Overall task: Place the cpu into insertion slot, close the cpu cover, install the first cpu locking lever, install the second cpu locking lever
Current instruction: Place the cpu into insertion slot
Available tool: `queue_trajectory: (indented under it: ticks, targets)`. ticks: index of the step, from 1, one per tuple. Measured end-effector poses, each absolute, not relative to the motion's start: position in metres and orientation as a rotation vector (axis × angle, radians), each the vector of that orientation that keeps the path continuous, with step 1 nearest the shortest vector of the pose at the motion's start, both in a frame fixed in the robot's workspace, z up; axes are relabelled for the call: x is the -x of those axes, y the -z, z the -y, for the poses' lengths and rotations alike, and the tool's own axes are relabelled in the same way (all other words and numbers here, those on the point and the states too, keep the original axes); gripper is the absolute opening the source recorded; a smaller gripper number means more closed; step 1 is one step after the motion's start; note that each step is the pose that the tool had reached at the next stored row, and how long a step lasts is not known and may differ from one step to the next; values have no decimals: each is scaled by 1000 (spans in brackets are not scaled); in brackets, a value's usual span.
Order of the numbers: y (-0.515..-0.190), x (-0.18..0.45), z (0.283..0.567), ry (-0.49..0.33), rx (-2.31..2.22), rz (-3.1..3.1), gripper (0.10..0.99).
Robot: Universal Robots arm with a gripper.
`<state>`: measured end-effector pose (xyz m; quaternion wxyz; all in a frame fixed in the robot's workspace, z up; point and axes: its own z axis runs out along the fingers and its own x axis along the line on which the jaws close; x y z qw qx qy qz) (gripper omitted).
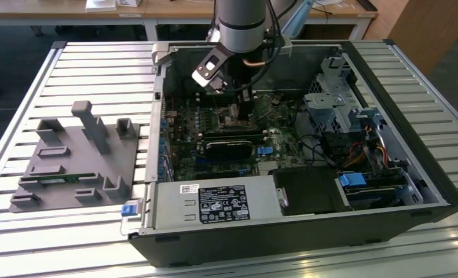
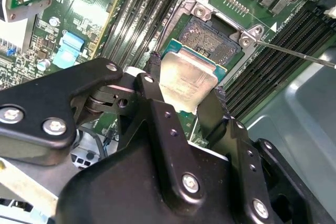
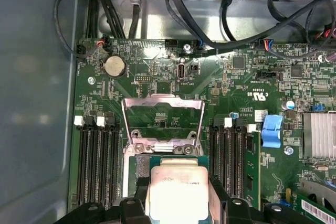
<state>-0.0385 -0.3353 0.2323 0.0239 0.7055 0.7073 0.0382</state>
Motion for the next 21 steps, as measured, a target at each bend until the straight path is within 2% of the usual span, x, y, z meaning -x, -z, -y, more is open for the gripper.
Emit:
queue_trajectory:
  ticks: [21]
  targets:
    - [-211,44,326,-116,-2180,-2190,529]
